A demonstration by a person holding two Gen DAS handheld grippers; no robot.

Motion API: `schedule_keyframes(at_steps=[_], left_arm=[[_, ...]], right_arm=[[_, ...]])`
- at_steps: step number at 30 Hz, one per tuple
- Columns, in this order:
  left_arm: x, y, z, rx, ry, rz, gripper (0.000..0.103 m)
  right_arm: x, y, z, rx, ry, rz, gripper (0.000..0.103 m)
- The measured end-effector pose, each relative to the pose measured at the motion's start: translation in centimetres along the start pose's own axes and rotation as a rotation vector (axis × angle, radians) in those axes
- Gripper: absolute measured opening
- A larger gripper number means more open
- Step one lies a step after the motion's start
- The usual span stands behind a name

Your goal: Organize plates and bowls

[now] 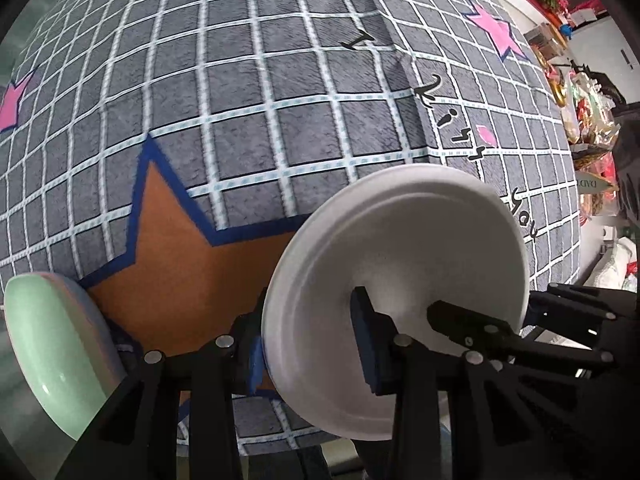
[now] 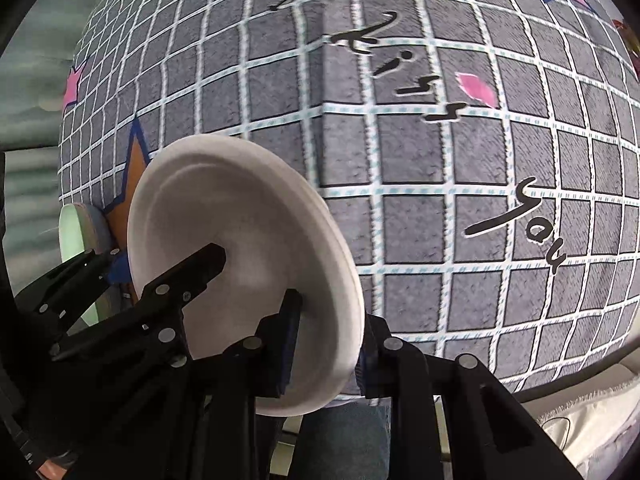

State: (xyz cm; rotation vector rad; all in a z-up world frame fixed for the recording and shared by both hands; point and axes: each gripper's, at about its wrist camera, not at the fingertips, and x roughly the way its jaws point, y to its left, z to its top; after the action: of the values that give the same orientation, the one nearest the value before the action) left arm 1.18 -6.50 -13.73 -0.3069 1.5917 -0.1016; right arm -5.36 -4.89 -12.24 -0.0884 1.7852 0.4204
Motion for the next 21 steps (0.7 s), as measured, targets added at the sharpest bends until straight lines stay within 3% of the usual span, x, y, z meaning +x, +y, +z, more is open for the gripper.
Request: schedule_keyframes(at_steps=[7,13,21], left_arm=[[-2.6,3.7,-0.1,-0.049,-0.036,-0.013,0.040],[-5.8,7.4,-1.2,-0.102,-0.078,0.026,0.040],[-9.0,13.1,-6.7,-0.239,-0.116,0.097,0.040]], right_arm=[[-0.1,7.5,0.3,-0.054,0.007,-0.011,0.026],[0.0,16.0,1.6,-0.128,-0.019,-0.008,0.026],[1.7,26.7,3.8,-0.271,-0.039,0.047,0.026]])
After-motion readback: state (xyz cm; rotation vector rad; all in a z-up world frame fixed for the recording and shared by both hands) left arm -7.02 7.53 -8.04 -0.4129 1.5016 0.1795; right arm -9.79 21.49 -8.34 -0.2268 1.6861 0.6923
